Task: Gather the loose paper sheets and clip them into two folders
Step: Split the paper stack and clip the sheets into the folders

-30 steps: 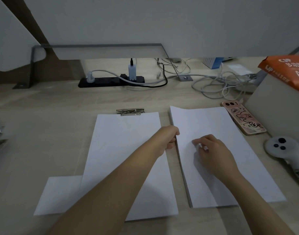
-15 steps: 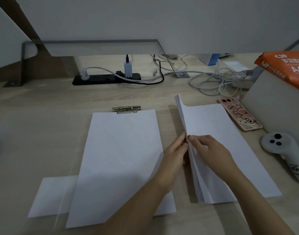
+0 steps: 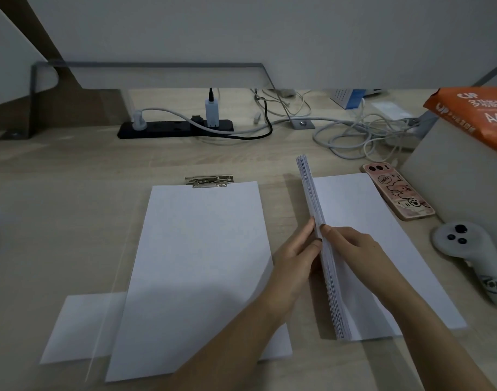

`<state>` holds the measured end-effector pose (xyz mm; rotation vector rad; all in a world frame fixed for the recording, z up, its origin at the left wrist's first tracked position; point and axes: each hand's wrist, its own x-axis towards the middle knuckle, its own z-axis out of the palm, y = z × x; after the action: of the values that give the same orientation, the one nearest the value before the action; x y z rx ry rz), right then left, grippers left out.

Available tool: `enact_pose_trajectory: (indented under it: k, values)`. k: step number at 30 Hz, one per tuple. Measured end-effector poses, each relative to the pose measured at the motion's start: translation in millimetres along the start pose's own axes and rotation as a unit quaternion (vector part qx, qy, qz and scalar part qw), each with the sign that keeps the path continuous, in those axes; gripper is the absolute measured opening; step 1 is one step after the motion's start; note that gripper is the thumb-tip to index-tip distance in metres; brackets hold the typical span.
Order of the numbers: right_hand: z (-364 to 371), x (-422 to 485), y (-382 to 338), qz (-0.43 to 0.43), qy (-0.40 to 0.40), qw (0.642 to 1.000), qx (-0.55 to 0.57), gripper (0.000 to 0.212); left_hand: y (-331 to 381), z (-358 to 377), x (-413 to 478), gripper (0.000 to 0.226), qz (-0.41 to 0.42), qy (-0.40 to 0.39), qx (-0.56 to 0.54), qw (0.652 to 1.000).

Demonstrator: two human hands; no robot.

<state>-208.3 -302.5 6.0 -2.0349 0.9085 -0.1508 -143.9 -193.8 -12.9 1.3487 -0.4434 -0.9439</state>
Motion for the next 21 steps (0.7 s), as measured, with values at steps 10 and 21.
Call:
enact_pose_trajectory:
  k: [10,21]
  values:
    - [2.9,0.0,0.3,-0.001,0.009,1.000,-0.009,0.040,-2.2,-1.2,1.4,0.046,0.003,0.004,-0.004,1.000]
    - [4.5,-1.4,-2.1,-0.015,0.014,1.000,-0.011,0.039,-2.5,-1.4,1.9,0.046,0.000,0.015,-0.007,1.000]
